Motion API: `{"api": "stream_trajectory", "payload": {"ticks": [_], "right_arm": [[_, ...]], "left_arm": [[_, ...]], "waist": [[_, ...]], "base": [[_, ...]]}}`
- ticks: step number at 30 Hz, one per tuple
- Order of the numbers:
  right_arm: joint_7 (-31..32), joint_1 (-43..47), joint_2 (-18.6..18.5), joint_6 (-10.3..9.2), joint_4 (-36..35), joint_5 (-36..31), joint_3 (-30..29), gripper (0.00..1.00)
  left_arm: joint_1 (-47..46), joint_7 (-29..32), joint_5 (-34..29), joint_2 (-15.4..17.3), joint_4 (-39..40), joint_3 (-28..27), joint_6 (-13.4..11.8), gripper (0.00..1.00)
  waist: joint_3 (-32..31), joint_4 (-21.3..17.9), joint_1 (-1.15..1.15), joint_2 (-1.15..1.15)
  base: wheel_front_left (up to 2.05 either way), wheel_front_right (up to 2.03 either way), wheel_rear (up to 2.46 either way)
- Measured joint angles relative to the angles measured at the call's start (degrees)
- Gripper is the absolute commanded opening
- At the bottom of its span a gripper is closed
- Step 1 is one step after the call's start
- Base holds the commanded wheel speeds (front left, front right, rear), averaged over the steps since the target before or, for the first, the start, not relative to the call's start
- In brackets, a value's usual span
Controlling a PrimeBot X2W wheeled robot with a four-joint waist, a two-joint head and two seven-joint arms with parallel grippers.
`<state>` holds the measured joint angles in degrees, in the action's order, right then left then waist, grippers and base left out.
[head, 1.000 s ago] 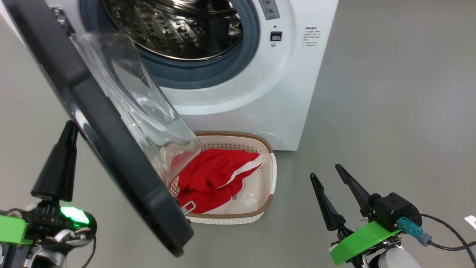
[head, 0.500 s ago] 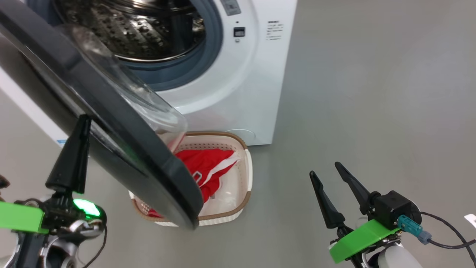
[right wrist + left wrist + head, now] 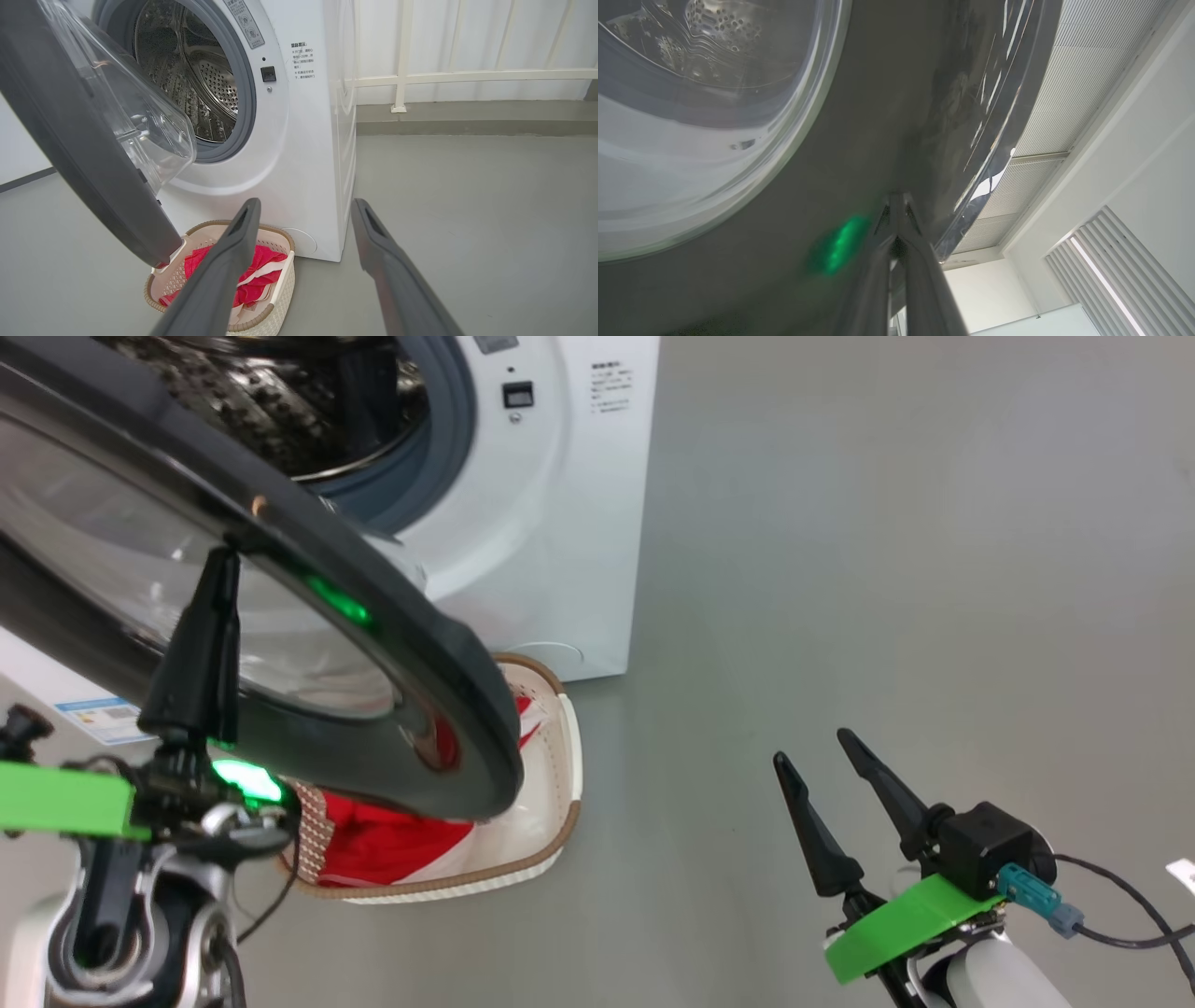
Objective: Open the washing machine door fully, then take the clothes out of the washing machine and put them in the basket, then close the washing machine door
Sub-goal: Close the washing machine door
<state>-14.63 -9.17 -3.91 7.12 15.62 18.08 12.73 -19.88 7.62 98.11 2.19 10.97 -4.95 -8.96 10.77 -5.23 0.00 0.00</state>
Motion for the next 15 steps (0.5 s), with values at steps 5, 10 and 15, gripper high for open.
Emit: {"api": "stream_trajectory", "payload": {"ticks": [5,10,15], "right_arm": [[0.0,-1.1,-0.02,0.0,-0.22,0.0,0.23,1.0],[0.0,-1.68,-0.07,0.0,-0.36,0.08,0.2,1.0],[0.0,-1.8,-0.09,0.0,-0.59,0.09,0.18,1.0]], "left_arm": [[-3.17,-2.02,1.25,-0.02,-2.42,0.05,0.45,0.0],[-7.36,-4.03,1.24,-0.13,-4.82,0.1,0.98,0.0],[-11.83,-5.3,0.2,-0.18,-7.59,0.18,1.6,0.0]], "waist": [[1.21,-1.37,0.0,0.0],[2.81,-3.18,0.0,0.0],[4.47,-4.76,0.0,0.0]], "base": [[0.0,0.0,0.0],[0.0,0.0,0.0],[0.0,0.0,0.0]]}}
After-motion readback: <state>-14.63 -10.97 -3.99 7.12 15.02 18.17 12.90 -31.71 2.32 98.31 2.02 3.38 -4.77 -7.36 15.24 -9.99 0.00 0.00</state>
